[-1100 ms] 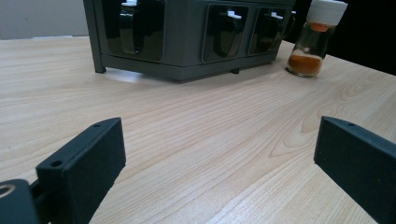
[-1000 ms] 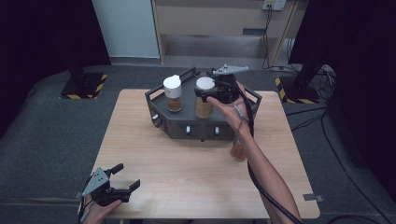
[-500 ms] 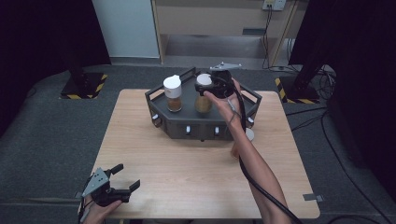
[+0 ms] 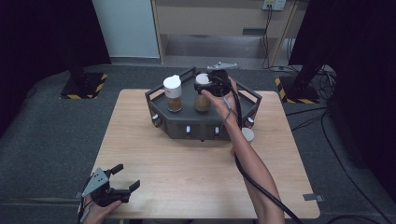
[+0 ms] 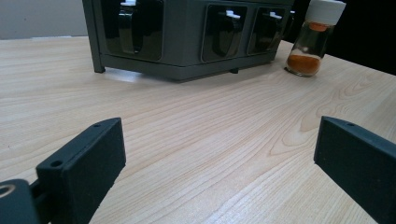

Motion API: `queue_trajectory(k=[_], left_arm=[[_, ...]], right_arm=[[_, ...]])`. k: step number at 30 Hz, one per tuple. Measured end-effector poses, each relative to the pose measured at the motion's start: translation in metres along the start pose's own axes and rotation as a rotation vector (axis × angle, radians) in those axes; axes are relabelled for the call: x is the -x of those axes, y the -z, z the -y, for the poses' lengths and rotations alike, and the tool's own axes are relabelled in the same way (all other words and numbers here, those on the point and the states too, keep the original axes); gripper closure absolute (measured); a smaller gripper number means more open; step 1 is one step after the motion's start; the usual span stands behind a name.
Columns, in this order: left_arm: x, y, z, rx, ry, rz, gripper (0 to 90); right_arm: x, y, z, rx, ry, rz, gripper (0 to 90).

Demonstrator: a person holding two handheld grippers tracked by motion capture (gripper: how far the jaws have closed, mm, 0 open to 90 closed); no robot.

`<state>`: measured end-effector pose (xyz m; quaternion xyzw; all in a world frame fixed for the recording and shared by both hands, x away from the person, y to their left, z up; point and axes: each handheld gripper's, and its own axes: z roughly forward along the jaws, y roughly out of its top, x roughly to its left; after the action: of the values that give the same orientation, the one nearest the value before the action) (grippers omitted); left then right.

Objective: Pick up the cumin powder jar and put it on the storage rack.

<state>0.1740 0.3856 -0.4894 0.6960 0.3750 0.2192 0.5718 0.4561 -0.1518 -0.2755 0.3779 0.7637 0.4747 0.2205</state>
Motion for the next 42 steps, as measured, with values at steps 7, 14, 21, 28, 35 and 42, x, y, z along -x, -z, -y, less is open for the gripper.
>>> queue_trajectory(k=[7,14,21,28,35,42], left_arm=[[0.000,0.000,0.000,-0.002,-0.004,0.001,0.8],[0.000,0.000,0.000,-0.002,-0.003,0.002,0.8],[0.000,-0.001,0.000,-0.003,-0.004,0.004,0.8],[0.000,-0.001,0.000,-0.003,-0.004,0.004,0.8],[0.001,-0.001,0.000,-0.007,-0.007,0.005,0.8],[0.000,-0.002,0.000,-0.008,-0.007,0.009,0.8]], right_arm=[[0.001,-0.004,0.002,0.003,-0.014,-0.009,33.3],[0.003,-0.006,0.005,0.000,-0.022,-0.007,33.3],[0.003,-0.007,0.010,0.019,-0.022,-0.007,33.1],[0.003,-0.002,0.017,0.085,-0.039,-0.013,13.6],[0.006,0.007,0.018,0.153,-0.008,-0.023,6.6],[0.010,0.009,0.018,0.186,0.006,-0.028,6.0]])
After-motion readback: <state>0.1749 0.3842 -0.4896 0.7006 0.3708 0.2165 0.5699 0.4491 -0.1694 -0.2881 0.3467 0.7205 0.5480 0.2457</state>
